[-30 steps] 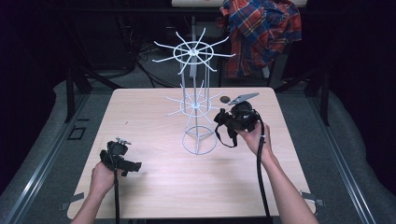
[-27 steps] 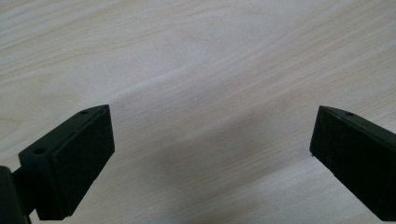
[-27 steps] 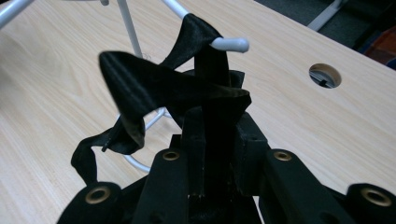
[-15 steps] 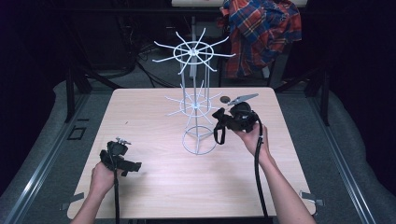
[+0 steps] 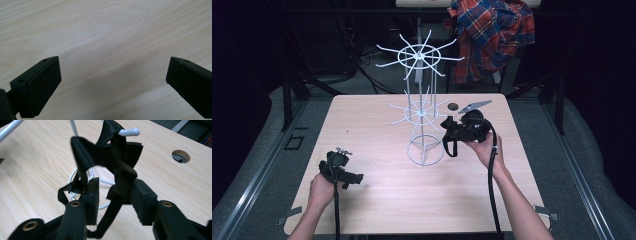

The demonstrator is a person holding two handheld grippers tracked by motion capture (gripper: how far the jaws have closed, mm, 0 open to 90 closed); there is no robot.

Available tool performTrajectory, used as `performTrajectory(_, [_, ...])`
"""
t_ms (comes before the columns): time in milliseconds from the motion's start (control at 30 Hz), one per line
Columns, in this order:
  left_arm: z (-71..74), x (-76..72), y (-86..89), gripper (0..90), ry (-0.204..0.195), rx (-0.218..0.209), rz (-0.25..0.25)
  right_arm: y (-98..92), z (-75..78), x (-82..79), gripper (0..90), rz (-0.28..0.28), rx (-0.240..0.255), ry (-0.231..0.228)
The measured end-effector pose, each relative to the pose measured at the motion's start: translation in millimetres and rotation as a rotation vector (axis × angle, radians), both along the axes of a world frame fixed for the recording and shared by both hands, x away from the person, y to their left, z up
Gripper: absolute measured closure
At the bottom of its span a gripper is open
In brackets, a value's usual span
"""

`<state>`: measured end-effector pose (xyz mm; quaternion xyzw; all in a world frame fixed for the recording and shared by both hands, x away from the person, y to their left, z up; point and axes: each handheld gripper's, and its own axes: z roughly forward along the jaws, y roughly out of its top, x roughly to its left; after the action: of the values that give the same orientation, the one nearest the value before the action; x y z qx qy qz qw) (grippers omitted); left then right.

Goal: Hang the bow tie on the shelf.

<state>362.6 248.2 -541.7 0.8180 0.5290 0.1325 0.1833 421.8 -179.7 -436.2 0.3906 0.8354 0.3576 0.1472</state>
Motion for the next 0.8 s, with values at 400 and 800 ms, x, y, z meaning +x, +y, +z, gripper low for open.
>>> performTrajectory(400, [0.0,0.0,-0.4,0.0,0.000,0.000,0.000,-18.8,13.6,-14.5,32.9,-0.034,-0.029,0.010])
performTrajectory(800, [-0.1,0.0,-1.4,0.0,0.002,0.002,-0.004,-36.0,16.8,-32.2,18.3,-0.030,-0.053,0.019])
